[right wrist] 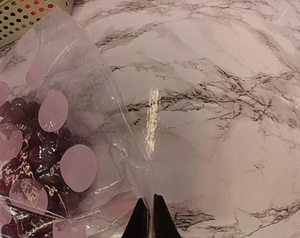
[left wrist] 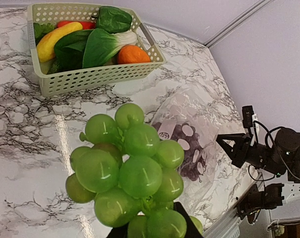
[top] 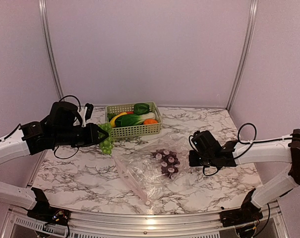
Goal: Open the zip-top bag and remove the fake food
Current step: Place the fake fruit in the bin.
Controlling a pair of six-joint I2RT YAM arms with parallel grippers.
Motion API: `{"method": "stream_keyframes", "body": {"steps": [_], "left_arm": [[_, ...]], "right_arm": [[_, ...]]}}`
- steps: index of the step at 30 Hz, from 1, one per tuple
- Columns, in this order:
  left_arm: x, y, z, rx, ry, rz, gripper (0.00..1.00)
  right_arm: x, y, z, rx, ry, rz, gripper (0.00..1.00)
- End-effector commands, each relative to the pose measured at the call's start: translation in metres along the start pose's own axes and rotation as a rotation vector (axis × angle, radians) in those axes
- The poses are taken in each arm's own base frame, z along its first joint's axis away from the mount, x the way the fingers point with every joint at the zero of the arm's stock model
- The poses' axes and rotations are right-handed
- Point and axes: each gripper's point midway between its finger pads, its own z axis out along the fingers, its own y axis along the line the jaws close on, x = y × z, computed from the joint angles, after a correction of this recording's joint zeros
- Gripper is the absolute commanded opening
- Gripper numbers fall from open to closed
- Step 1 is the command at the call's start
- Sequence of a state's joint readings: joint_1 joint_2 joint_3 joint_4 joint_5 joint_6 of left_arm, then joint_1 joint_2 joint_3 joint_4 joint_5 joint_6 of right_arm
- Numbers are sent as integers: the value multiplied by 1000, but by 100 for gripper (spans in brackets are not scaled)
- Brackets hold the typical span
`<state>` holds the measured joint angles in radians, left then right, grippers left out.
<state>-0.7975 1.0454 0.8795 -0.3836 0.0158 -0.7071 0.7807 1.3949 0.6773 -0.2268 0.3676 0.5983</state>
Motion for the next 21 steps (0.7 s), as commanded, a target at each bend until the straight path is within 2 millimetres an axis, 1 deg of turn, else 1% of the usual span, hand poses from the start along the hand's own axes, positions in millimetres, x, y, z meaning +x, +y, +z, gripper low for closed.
{"method": "stream_keyframes", "body": {"steps": [1,3,4,7,11,15,19,20,21], "left_arm": [[-50,5,26,-35,-92,55,25],[-68,5,41,-17,-99,58,25],[-74,10,53,-26,-94,61,25],[-102,23,76,-41,-100,76,25],[-130,46,108,-80,-76,110,25],[-144,78,140,-138,-11,150,25],[-150,107,169,-186,55,192,24],[-147,116,179,-199,76,197,24],[-147,121,184,-200,89,203,24]], "right_arm": [[-13,11,-12,-48,-41,16,5],[-11,14,-13,-56,-39,14,5],[-9,15,-14,-61,-38,12,5],[-4,20,-16,-77,-32,7,4],[6,22,-19,-94,-18,14,3],[13,20,-25,-100,-14,23,3],[15,16,-33,-109,-19,40,3],[16,15,-35,-111,-18,42,3],[16,15,-37,-113,-18,43,3]]}}
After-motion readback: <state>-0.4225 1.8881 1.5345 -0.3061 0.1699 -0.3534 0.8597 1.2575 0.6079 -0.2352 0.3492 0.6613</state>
